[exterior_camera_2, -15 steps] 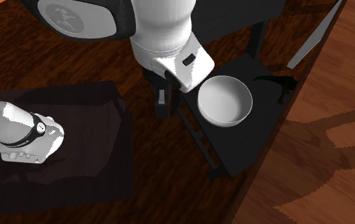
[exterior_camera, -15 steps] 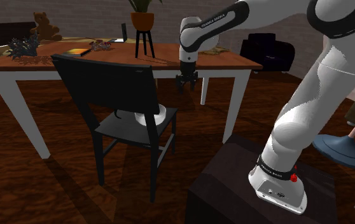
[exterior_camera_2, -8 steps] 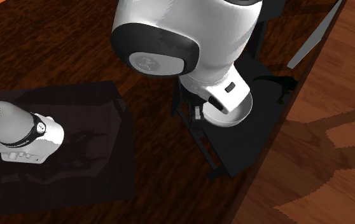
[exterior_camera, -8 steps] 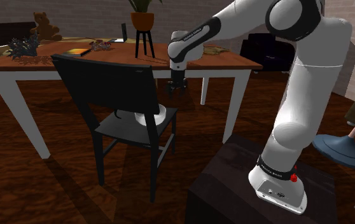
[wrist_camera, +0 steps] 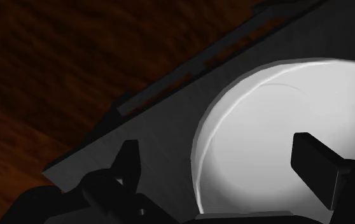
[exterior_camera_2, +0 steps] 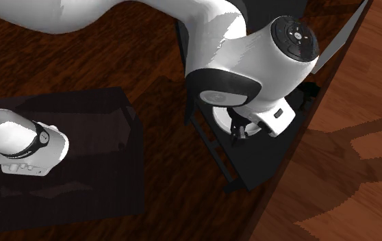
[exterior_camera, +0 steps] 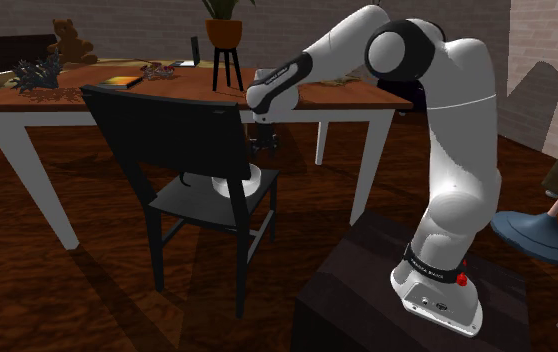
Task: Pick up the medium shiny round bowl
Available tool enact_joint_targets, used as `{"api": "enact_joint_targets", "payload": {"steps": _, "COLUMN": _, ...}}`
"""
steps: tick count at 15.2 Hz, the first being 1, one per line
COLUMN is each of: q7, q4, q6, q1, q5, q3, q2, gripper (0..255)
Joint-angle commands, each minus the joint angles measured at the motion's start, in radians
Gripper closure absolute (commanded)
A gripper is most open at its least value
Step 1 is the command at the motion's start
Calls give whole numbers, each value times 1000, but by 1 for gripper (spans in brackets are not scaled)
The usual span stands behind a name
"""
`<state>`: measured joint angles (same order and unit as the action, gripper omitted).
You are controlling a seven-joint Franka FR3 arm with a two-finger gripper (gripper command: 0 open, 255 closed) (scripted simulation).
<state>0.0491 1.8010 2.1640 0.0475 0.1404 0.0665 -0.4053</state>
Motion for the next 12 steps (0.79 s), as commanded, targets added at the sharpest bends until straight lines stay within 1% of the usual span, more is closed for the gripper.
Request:
{"api": "enact_joint_targets", "payload": {"steps": 1, "q7": 3, "q4": -96, "q6": -5, "q1": 8, "q5": 11, "q3": -3, "q2": -90, "gripper": 0}}
{"api": "enact_joint_targets", "payload": {"steps": 3, "q7": 3, "q4": -188, "q6": -12, "q1": 15, "q5": 20, "q3": -7, "q2": -173, "gripper": 0}}
{"api": "enact_joint_targets", "payload": {"steps": 12, "q7": 14, "q4": -177, "q6": 59, "q1": 17, "q5": 28, "q3": -12, "q2": -234, "gripper": 0}}
